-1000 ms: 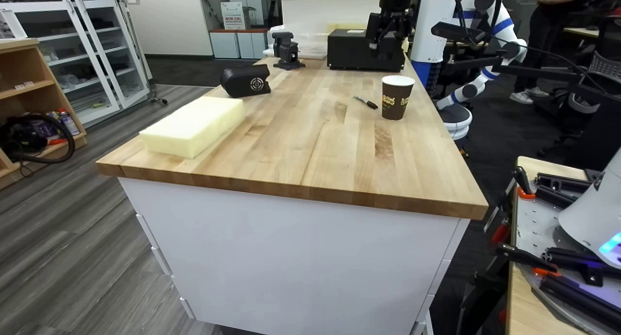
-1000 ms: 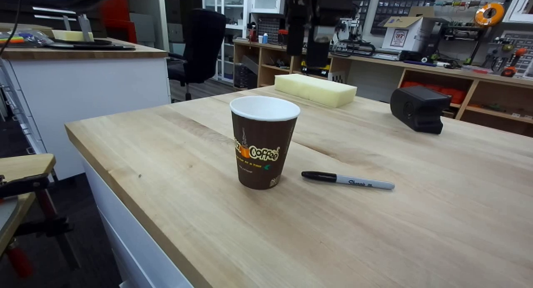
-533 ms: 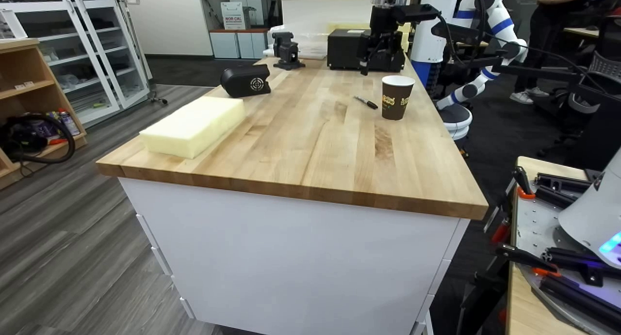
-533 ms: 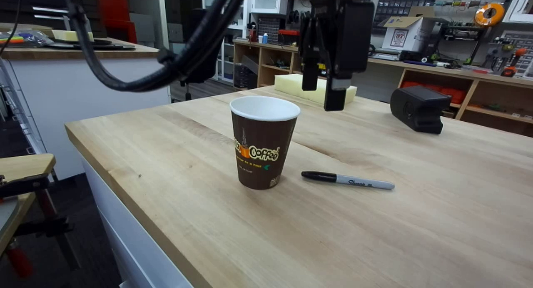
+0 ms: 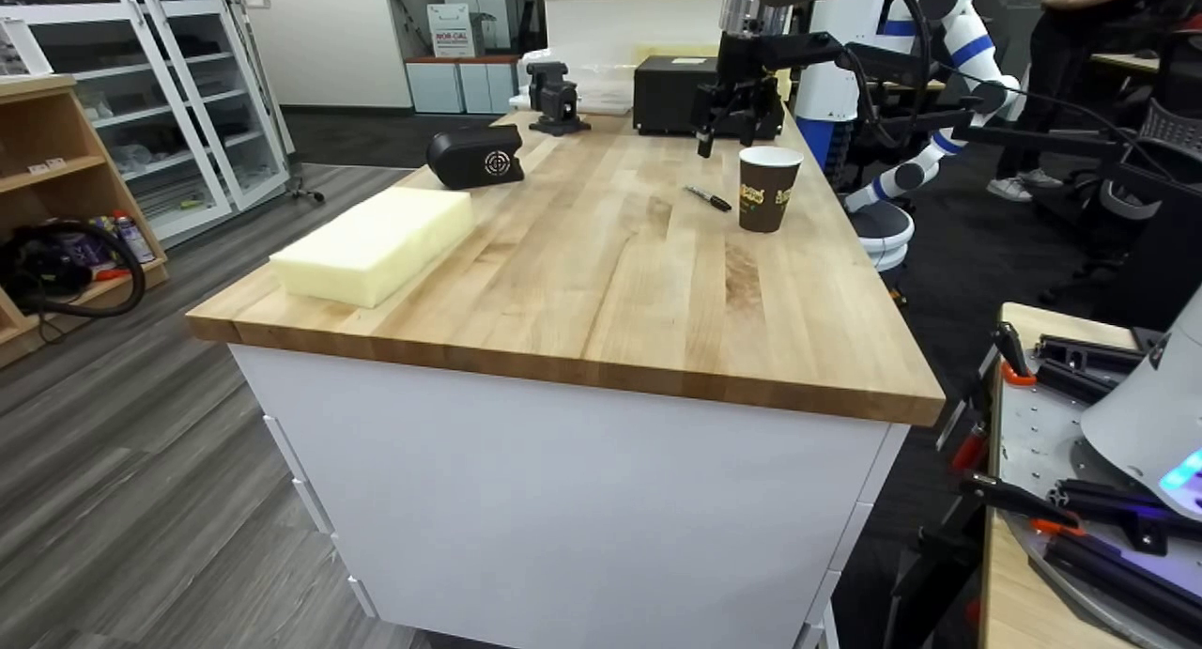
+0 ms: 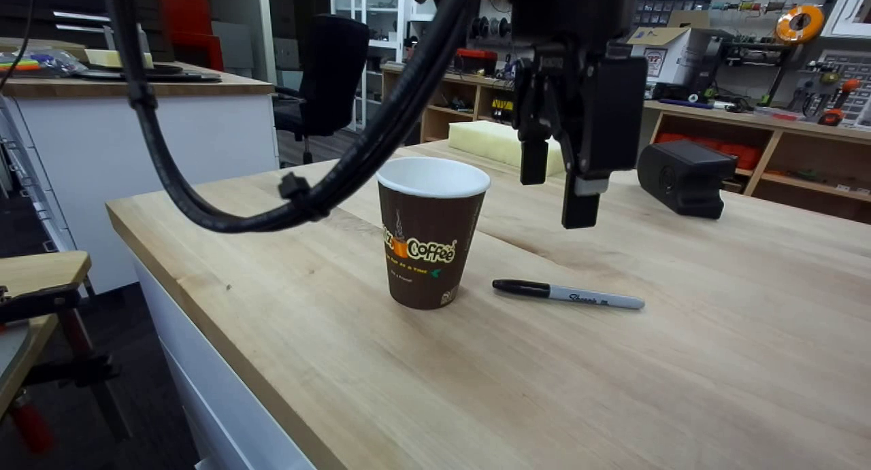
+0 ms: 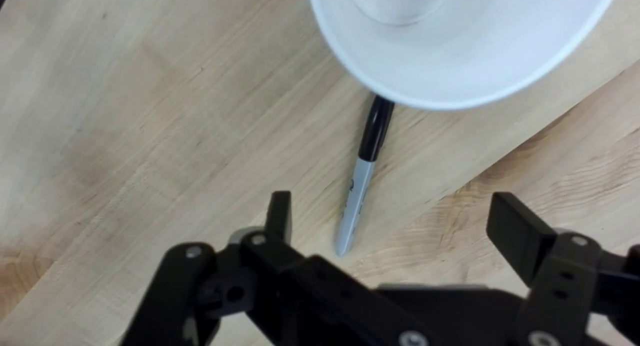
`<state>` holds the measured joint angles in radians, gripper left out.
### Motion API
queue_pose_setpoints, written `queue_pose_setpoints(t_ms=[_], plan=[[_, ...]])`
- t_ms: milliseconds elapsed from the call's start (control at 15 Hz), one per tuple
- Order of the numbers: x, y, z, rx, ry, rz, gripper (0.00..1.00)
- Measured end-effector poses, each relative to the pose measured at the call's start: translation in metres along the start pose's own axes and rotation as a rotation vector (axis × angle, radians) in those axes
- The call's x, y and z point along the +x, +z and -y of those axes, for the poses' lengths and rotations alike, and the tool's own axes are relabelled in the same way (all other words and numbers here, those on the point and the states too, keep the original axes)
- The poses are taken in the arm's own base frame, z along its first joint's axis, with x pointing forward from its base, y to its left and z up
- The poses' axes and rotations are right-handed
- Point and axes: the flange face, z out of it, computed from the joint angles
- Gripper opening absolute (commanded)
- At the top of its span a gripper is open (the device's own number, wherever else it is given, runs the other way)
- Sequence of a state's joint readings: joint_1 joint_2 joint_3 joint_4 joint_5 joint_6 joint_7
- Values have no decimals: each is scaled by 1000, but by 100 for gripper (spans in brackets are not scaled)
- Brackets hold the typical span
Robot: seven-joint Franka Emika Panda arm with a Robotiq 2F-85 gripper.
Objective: Put the pen in the cup
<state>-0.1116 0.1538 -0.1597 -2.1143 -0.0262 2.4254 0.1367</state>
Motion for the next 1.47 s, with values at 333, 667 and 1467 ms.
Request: queue_pose_setpoints(t_ms=[333, 667, 1467], plan=[[3, 30, -10, -14, 17, 1, 100], [12, 58, -14, -24, 19, -32, 100], [28, 71, -21, -35, 25, -52, 100]])
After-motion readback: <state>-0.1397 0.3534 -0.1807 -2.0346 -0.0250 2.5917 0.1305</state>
